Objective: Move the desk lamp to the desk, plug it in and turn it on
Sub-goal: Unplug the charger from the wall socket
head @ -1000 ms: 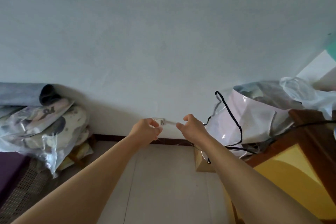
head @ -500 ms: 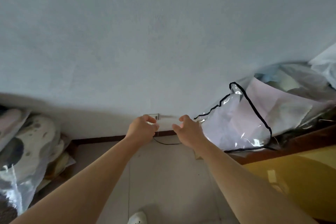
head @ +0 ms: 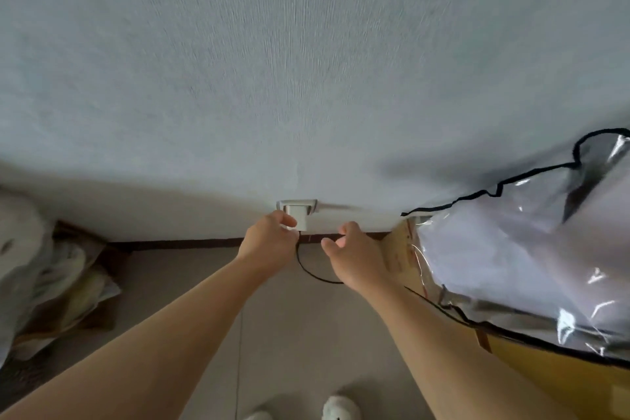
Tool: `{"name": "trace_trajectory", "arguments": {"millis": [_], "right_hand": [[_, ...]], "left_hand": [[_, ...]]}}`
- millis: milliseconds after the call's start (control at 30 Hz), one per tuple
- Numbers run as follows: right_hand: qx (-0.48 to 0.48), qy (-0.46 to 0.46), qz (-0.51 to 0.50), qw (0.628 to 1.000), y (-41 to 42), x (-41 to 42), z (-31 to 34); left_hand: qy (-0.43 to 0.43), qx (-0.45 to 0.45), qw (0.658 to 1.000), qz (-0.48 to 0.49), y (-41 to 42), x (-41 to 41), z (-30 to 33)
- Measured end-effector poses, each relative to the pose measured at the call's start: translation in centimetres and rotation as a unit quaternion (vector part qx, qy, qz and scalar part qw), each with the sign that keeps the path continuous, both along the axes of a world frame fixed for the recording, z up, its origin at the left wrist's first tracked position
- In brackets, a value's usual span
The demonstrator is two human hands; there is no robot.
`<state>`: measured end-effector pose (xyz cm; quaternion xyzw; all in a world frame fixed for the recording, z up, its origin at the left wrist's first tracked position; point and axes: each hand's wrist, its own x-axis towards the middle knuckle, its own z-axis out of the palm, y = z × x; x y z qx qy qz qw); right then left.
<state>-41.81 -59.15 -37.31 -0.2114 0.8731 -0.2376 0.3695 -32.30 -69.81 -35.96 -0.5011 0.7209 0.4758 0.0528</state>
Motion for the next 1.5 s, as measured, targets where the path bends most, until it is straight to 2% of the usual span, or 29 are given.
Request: {"name": "trace_trajectory", "arguments": {"millis": [400,600,767,967,1300,1500], "right_hand": [[-0.045,0.02,0.061,0.997,-5.4,-3.9,-15.8],[-0.067,0.019,0.05,0.996,-7.7,-4.4,-19.8],[-0.094,0.005,0.006,0.996,-9.2,-4.8,-21.3],[-0.111,-0.11,-0.116,0.981,-10.5,-4.7,-21.4],[-0.121,-0.142,-0.137,0.973,-9.6,-3.8,-21.5],[-0.102,-0.175,-0.097,0.975,-7.1,-2.2,-20.6]], "left_hand": [[-0.053,0.0,0.998,0.017,-3.5,-4.7,-15.9],[-0.018,0.019,0.998,0.061,-4.9,-5.4,-20.3],[-0.009,0.038,0.995,0.094,-5.5,-6.3,-21.8],[-0.007,0.068,0.992,0.107,-5.9,-6.7,-22.0],[0.007,0.088,0.988,0.123,-5.1,-5.9,-21.9],[-0.055,0.102,0.989,0.092,-3.3,-4.0,-21.0]]}}
